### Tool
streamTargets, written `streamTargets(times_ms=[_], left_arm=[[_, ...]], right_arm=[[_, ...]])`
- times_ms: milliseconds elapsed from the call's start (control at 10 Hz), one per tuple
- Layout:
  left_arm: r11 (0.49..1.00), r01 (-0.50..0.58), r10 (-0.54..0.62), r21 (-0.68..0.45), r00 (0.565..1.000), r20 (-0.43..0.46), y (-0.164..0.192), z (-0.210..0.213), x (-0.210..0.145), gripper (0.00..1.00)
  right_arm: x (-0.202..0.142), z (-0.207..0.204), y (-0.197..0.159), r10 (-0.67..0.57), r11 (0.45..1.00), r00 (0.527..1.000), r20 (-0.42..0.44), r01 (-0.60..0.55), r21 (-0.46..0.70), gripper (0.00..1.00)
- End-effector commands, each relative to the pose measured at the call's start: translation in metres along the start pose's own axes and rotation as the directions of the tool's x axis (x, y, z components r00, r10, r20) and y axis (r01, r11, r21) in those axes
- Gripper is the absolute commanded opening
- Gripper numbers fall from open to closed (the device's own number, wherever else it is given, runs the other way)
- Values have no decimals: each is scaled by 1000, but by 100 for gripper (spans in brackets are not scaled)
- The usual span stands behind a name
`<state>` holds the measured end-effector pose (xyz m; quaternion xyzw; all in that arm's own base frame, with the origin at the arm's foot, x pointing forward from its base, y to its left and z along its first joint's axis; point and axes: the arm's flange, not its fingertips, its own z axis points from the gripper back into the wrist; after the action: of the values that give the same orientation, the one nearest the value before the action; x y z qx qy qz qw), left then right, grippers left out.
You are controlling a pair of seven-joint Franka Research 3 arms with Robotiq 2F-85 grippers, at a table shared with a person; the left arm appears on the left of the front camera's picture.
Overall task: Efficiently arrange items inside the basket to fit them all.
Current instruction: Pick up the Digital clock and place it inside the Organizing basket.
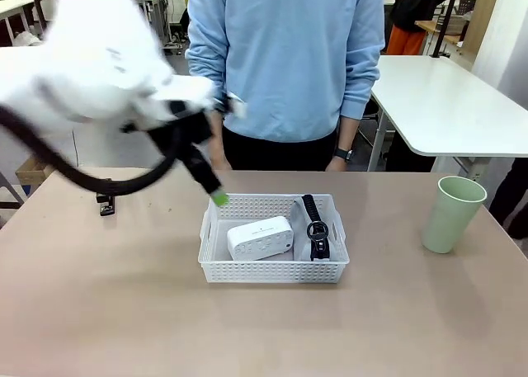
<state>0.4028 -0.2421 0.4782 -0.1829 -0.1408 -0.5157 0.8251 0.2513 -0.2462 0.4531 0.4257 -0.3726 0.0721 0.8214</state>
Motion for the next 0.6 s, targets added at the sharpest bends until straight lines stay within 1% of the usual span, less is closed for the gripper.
streamTargets(times_ms=[0, 100, 200, 300, 400, 500], left_arm=[[995, -7, 17, -98, 995, 100, -8, 43, -87, 100], [979, -37, 68, -201, 987, 149, 1, 68, -128, 100], [935, -12, 93, -353, 972, 214, 21, 93, -177, 100], [884, -15, 161, -468, 948, 274, 42, 112, -235, 100], [845, -1, 221, -535, 911, 347, 58, 121, -285, 100], [804, 44, 278, -593, 854, 440, 74, 123, -332, 100]], right_arm=[[2, 0, -1, 24, 1000, 999, 24, -24, 13, 100], [2, 0, -1, 24, 1000, 999, 24, -24, 13, 100], [2, 0, -1, 24, 1000, 999, 24, -24, 13, 100], [2, 0, -1, 24, 1000, 999, 24, -24, 13, 100], [2, 0, -1, 24, 1000, 999, 24, -24, 13, 100], [2, 0, -1, 24, 1000, 999, 24, -24, 13, 100]])
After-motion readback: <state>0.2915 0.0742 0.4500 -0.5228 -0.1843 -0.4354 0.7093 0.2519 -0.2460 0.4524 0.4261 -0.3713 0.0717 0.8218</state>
